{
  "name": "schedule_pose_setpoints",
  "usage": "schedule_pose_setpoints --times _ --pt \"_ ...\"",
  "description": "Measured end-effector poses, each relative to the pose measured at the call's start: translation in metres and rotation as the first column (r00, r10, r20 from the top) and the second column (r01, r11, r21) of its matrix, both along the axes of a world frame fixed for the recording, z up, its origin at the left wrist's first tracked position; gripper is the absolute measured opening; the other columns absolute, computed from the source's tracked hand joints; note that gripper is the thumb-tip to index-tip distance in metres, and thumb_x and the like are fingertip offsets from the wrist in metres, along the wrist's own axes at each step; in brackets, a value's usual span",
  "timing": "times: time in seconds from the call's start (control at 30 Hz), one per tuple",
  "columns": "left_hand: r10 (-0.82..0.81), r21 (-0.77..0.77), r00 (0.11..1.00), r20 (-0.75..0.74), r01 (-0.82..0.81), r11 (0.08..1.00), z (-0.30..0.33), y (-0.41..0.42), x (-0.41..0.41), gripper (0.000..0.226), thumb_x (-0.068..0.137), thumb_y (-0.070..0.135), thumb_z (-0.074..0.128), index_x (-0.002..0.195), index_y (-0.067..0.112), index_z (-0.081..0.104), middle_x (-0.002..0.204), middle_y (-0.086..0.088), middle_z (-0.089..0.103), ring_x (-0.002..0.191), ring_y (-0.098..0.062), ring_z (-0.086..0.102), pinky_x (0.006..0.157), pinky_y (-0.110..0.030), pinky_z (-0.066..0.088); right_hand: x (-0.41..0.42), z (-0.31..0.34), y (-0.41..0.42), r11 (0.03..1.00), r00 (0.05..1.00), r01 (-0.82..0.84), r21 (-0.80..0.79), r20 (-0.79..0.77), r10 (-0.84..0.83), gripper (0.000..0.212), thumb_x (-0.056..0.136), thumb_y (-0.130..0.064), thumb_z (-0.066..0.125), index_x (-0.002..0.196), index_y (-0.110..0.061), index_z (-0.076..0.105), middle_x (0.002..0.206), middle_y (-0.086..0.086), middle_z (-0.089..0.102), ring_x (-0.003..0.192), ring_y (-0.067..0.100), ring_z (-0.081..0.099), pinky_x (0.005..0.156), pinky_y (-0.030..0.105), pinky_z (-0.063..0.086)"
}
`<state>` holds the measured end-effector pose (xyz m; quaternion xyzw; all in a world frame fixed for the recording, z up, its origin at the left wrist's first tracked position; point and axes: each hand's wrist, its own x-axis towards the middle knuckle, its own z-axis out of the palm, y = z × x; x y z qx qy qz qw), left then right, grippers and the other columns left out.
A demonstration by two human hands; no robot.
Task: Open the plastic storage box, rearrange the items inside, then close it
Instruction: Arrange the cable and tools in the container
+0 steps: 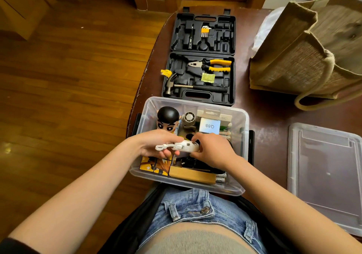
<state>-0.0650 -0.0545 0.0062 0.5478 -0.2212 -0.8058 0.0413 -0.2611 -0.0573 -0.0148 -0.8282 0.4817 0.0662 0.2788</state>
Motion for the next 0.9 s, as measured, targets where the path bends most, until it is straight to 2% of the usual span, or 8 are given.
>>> schedule_pose_setpoints --times 0.17,0.3,0.43,0.5,0.57,0.63,0.83,0.9 --pt "0.042 -0.209 0.958 0.284 0.019 0.978 0.008 -0.007 -0.002 0.028 0.098 0.018 0.044 0.118 -0.001 0.049 0.073 -0.009 0.059 0.046 -0.008 0.044 0.037 -0.014 0.035 0.005 -0.017 -0.002 1.0 0.977 -0.022 -0.008 -0.214 0.02 0.017 0.092 -0.026 0.051 0.105 -0.016 0.055 0.102 0.007 0.064 0.092 0.029 0.061 0.061 0.03 0.037" --pt "0.047 -0.316 0.897 0.44 0.105 0.943 0.008 -0.012 -0.011 0.028 0.1 0.019 0.04 0.121 0.006 0.052 0.074 -0.008 0.057 0.043 -0.005 0.042 0.035 -0.013 0.032 0.016 -0.028 -0.006 0.997 0.959 -0.021 -0.074 -0.283 -0.001 0.011 0.093 -0.017 0.049 0.1 -0.015 0.057 0.099 0.007 0.065 0.089 0.028 0.062 0.058 0.029 0.035" --pt "0.106 -0.385 0.837 0.537 0.132 0.913 -0.007 -0.01 -0.029 0.03 0.1 0.019 0.04 0.124 0.006 0.053 0.077 -0.008 0.056 0.048 -0.008 0.047 0.035 -0.014 0.033 0.022 -0.037 -0.003 0.985 0.962 -0.062 -0.163 -0.274 0.015 0.023 0.09 -0.011 0.049 0.113 -0.011 0.048 0.097 0.008 0.067 0.085 0.03 0.064 0.055 0.029 0.034" --pt "0.155 -0.448 0.816 0.556 0.137 0.884 -0.015 -0.008 -0.036 0.031 0.099 0.019 0.041 0.124 0.006 0.053 0.088 -0.01 0.06 0.059 -0.012 0.058 0.044 -0.018 0.039 0.025 -0.04 -0.004 0.992 0.951 -0.049 -0.113 -0.309 0.012 0.027 0.092 -0.015 0.049 0.118 -0.009 0.047 0.103 0.008 0.066 0.091 0.029 0.063 0.06 0.03 0.037" --pt "0.186 -0.493 0.79 0.583 0.163 0.854 -0.02 -0.005 -0.039 0.032 0.099 0.022 0.043 0.127 0.009 0.052 0.103 -0.013 0.063 0.081 -0.022 0.067 0.064 -0.027 0.048 0.026 -0.041 -0.009 0.999 0.939 -0.035 -0.027 -0.342 0.024 0.022 0.093 -0.017 0.05 0.113 -0.012 0.055 0.108 0.007 0.064 0.096 0.027 0.062 0.065 0.03 0.04" --pt "0.183 -0.496 0.744 0.643 0.223 0.839 -0.022 -0.005 -0.041 0.032 0.098 0.026 0.045 0.126 0.012 0.052 0.113 -0.014 0.063 0.097 -0.028 0.065 0.084 -0.036 0.051 0.026 -0.04 -0.013 0.999 0.94 -0.039 0.035 -0.337 0.049 0.021 0.093 -0.016 0.05 0.111 -0.015 0.06 0.11 0.006 0.064 0.099 0.026 0.061 0.066 0.03 0.041" --pt "0.113 -0.419 0.757 0.644 0.226 0.88 -0.03 -0.011 -0.047 0.022 0.098 0.023 0.047 0.108 0.006 0.057 0.108 -0.015 0.063 0.098 -0.031 0.063 0.091 -0.043 0.05 0.013 -0.03 -0.014 0.993 0.898 -0.094 0.075 -0.423 0.117 0.027 0.093 -0.018 0.049 0.118 -0.017 0.06 0.115 0.008 0.061 0.106 0.029 0.059 0.071 0.033 0.043" --pt "0.141 -0.412 0.767 0.626 0.172 0.895 -0.035 -0.015 -0.05 0.016 0.098 0.019 0.045 0.086 0.01 0.053 0.097 -0.014 0.06 0.089 -0.028 0.06 0.088 -0.042 0.051 0.005 -0.029 -0.012 0.993 0.892 -0.097 0.071 -0.437 0.119 0.028 0.092 -0.015 0.048 0.117 -0.018 0.06 0.113 0.006 0.062 0.102 0.028 0.06 0.069 0.032 0.043"
